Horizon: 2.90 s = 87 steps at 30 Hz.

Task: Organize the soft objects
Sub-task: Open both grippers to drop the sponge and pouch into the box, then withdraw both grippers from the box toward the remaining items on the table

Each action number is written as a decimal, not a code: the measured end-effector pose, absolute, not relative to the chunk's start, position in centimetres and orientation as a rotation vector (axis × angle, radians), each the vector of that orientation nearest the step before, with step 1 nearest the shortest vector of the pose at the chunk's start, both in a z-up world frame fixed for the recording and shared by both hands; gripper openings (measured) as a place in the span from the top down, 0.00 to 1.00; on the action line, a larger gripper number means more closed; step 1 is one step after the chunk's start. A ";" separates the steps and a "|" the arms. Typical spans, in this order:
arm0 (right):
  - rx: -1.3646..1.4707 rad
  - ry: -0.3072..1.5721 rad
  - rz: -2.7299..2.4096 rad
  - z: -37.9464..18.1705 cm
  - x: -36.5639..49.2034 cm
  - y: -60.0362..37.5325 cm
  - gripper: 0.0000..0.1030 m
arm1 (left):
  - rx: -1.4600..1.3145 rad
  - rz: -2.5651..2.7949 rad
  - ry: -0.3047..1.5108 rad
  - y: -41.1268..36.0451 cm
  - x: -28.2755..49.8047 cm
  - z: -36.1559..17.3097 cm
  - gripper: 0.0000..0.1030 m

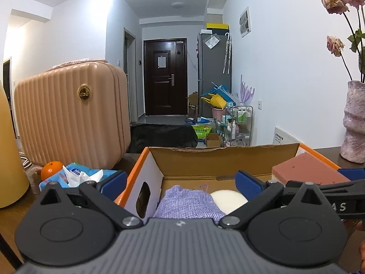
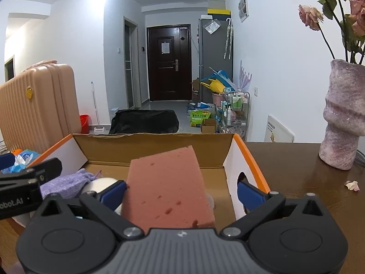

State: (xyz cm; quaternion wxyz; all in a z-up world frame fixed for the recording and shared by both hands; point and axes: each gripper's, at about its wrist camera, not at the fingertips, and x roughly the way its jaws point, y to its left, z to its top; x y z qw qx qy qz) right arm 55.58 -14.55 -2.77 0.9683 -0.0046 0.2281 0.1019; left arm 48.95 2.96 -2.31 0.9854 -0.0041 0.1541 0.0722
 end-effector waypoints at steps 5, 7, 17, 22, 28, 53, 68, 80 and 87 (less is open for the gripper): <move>-0.023 0.448 0.212 -2.6 55.0 -14.5 0.00 | -0.004 0.163 0.305 2.9 48.9 -2.3 0.00; -0.024 0.435 0.216 -2.4 54.5 -14.6 0.00 | -0.013 0.167 0.304 3.0 48.9 -2.3 0.00; -0.011 0.355 0.240 -0.4 51.3 -15.7 0.00 | -0.070 0.185 0.284 4.4 47.6 -1.0 0.00; -0.018 0.337 0.245 0.0 49.7 -16.2 0.00 | -0.080 0.206 0.278 5.4 46.5 -0.7 0.00; -0.024 0.328 0.242 0.0 47.9 -16.9 0.00 | -0.075 0.245 0.283 6.5 45.2 -1.0 0.00; -0.097 0.346 0.225 -1.9 39.5 -18.6 0.00 | -0.062 0.272 0.321 7.5 37.5 -1.5 0.00; -0.088 0.351 0.226 -2.7 34.4 -20.3 0.00 | -0.067 0.228 0.336 6.9 32.6 -1.6 0.00; -0.083 0.377 0.241 -3.1 33.0 -20.4 0.00 | -0.073 0.181 0.349 6.2 29.9 -1.7 0.00; -0.088 0.443 0.267 -4.0 34.0 -19.9 0.00 | -0.059 0.164 0.363 5.6 29.8 -2.0 0.00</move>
